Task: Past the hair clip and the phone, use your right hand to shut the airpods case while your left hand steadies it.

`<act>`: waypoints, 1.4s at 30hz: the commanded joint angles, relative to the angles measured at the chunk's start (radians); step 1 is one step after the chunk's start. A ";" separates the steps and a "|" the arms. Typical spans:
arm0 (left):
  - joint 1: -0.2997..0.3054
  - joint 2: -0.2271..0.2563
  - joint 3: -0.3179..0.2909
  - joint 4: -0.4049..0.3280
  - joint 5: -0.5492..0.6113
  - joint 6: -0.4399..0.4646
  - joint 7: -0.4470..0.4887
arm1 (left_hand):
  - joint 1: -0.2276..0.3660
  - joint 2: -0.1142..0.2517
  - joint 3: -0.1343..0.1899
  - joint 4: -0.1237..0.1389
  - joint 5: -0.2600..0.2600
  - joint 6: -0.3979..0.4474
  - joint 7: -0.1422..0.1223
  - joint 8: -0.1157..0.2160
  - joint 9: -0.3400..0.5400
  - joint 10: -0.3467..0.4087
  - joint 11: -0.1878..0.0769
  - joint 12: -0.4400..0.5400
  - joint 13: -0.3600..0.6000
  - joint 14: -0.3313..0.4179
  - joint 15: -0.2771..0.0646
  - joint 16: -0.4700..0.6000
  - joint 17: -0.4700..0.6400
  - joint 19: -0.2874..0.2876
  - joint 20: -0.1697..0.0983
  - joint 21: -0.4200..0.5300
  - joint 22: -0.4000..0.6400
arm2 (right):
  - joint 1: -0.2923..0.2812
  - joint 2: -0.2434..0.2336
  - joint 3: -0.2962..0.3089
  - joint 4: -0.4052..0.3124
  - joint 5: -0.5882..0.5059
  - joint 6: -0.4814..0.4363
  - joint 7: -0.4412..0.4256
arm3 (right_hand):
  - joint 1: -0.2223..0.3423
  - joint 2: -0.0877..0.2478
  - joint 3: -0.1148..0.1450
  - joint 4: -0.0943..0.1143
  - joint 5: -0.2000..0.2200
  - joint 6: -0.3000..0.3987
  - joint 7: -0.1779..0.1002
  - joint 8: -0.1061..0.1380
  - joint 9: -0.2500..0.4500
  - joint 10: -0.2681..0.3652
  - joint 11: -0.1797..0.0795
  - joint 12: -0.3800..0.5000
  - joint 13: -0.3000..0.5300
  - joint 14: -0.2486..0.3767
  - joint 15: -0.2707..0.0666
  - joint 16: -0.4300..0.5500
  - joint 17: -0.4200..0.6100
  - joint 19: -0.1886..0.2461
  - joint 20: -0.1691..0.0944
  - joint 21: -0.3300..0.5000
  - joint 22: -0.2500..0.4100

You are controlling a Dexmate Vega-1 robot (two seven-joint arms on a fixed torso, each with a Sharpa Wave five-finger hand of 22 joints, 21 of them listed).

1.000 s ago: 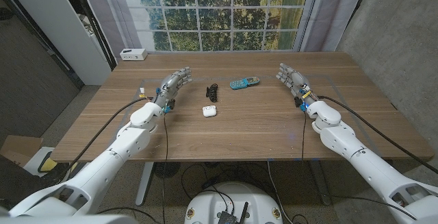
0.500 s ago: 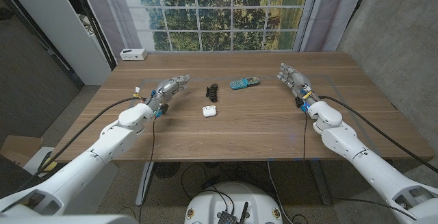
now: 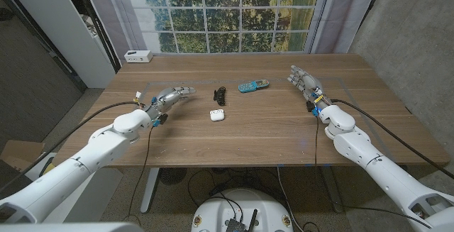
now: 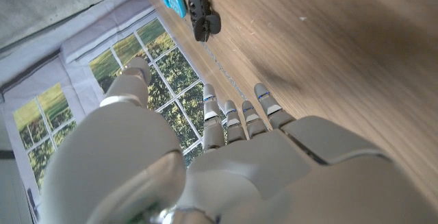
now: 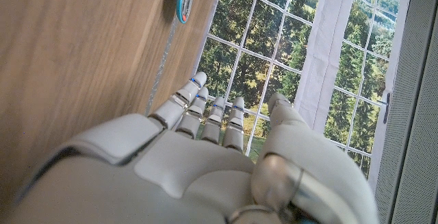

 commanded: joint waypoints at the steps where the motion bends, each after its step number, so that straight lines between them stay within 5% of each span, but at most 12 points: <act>1: 0.003 0.188 0.025 -0.152 0.140 0.107 -0.020 | 0.019 -0.005 -0.009 0.002 0.015 -0.002 -0.028 -0.008 0.005 -0.013 -0.004 0.002 0.000 -0.010 -0.001 -0.003 0.000 -0.004 -0.006 -0.009 0.001 | -0.002 -0.011 -0.001 0.007 -0.008 0.012 0.015 | 0.010 -0.004 0.000 -0.004 0.006 0.009 0.000 0.008 0.004 0.006 0.004 0.000 0.005 0.002 -0.083 -0.001 0.003 -0.001 0.001 0.004 0.002; 3: 0.020 0.194 0.015 -0.170 0.135 0.115 -0.005 | 0.022 -0.006 -0.012 0.003 0.019 -0.005 -0.032 -0.010 0.004 -0.016 -0.008 0.003 -0.001 -0.015 -0.001 -0.004 0.000 -0.003 -0.006 -0.012 0.001 | -0.004 -0.015 0.001 0.008 -0.009 0.017 0.017 | 0.011 -0.004 -0.001 -0.004 0.006 0.009 -0.001 0.008 0.004 0.006 0.006 0.000 0.005 0.002 -0.083 -0.001 0.003 -0.001 0.001 0.004 0.002; 7: 0.077 0.176 -0.013 -0.209 0.121 0.121 0.076 | 0.030 -0.007 -0.024 0.010 0.033 0.022 0.003 -0.001 0.007 -0.001 -0.006 0.013 -0.003 -0.008 -0.002 0.003 -0.001 0.004 -0.004 -0.021 0.002 | -0.002 -0.015 0.005 0.019 0.001 0.024 0.031 | 0.011 -0.004 -0.001 -0.004 0.006 0.010 -0.001 0.007 0.004 0.007 0.006 0.000 0.006 0.003 -0.083 -0.001 0.003 -0.001 0.002 0.004 0.002; 13: 0.159 0.118 -0.043 -0.257 0.086 0.135 0.191 | 0.019 -0.006 -0.066 0.035 0.055 0.147 0.084 0.041 0.019 0.054 -0.018 0.040 -0.009 0.034 -0.020 0.016 0.000 0.039 -0.009 -0.038 0.003 | 0.014 -0.019 0.006 0.054 0.016 0.034 0.078 | 0.011 -0.004 -0.002 -0.004 0.005 0.010 0.000 0.007 0.004 0.008 0.006 0.001 0.006 0.002 -0.082 -0.001 0.003 -0.001 0.002 0.005 0.002; 17: 0.186 0.092 -0.052 -0.280 0.057 0.168 0.231 | 0.009 -0.007 -0.086 0.045 0.062 0.206 0.113 0.062 0.027 0.064 -0.023 0.045 -0.012 0.044 -0.023 0.016 0.000 0.051 -0.012 -0.047 0.004 | 0.020 -0.026 0.013 0.078 0.031 0.045 0.113 | 0.011 -0.004 -0.002 -0.005 0.006 0.011 -0.001 0.007 0.004 0.007 0.005 0.000 0.006 0.002 -0.082 -0.001 0.003 -0.001 0.002 0.005 0.002; 23: 0.200 0.074 -0.047 -0.346 0.049 0.279 0.315 | 0.006 -0.005 -0.100 0.051 0.068 0.255 0.125 0.080 0.034 0.068 -0.019 0.046 -0.015 0.045 -0.022 0.014 0.000 0.056 -0.012 -0.056 0.004 | 0.029 -0.038 0.028 0.109 0.052 0.060 0.157 | 0.012 -0.005 -0.003 -0.006 0.006 0.010 0.000 0.007 0.004 0.007 0.002 0.001 0.006 0.003 -0.082 -0.001 0.002 0.000 0.003 0.005 0.002; 31: 0.171 0.060 -0.002 -0.411 0.069 0.412 0.367 | 0.036 0.003 -0.126 0.046 0.092 0.300 0.138 0.093 0.052 0.007 0.007 0.022 -0.027 -0.051 0.004 -0.010 -0.001 0.020 -0.023 -0.102 0.004 | 0.034 -0.055 0.046 0.140 0.084 0.067 0.213 | 0.012 -0.004 -0.003 -0.006 0.005 0.011 0.000 0.006 0.004 0.006 0.002 0.001 0.006 0.001 -0.083 -0.002 0.002 -0.002 0.004 0.005 0.002; 42: 0.121 0.020 0.069 -0.439 0.095 0.517 0.401 | 0.087 0.020 -0.132 0.033 0.114 0.320 0.153 0.095 0.060 -0.026 0.025 0.009 -0.041 -0.107 0.017 -0.013 -0.002 0.002 -0.020 -0.132 0.003 | 0.024 -0.068 0.074 0.174 0.112 0.090 0.252 | 0.012 -0.004 -0.005 -0.006 0.005 0.010 0.000 0.006 0.004 0.006 0.005 0.001 0.006 0.001 -0.082 -0.002 0.003 -0.004 0.004 0.005 0.002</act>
